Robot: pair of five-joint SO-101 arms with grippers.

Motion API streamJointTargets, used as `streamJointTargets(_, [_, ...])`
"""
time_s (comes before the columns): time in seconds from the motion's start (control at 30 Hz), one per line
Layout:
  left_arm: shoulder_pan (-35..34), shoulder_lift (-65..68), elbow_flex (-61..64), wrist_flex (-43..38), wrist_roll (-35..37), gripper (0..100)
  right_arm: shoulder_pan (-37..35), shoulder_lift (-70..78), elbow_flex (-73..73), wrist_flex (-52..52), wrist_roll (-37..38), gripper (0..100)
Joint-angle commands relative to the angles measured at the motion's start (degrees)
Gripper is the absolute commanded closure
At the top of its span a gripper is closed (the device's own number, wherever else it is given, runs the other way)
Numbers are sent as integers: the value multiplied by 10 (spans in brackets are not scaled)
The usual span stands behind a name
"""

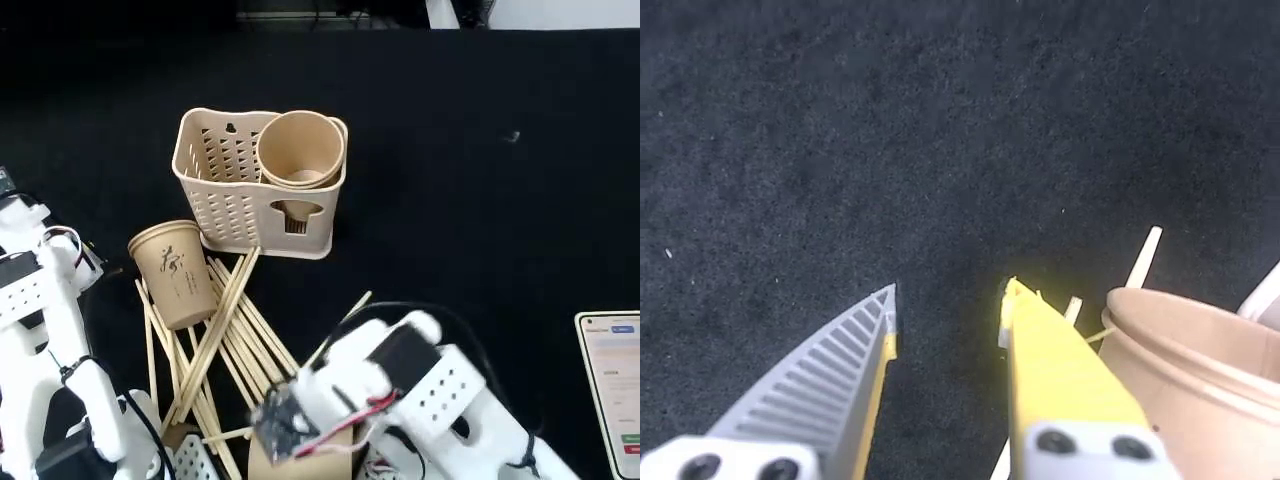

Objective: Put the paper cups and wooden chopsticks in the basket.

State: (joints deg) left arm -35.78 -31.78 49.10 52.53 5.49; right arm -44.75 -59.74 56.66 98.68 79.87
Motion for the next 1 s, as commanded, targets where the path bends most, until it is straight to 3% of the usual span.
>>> streamJointTargets(0.0, [-38,-11,-15,-13,6,827,-90,8,3,11,6,811])
streamJointTargets(0.13, [-75,-11,-22,-29,8,826,-144,9,5,11,6,811])
streamJointTargets(0.37, [-70,-11,-22,-25,26,823,-178,30,-5,2,-25,814])
streamJointTargets(0.63, [20,-11,-108,138,-14,822,-31,38,-71,9,-162,813])
streamJointTargets(0.8, [34,-11,-106,141,-15,822,8,38,-71,25,-96,812])
streamJointTargets(0.97, [30,-11,-102,139,-15,822,-38,52,-28,25,5,812])
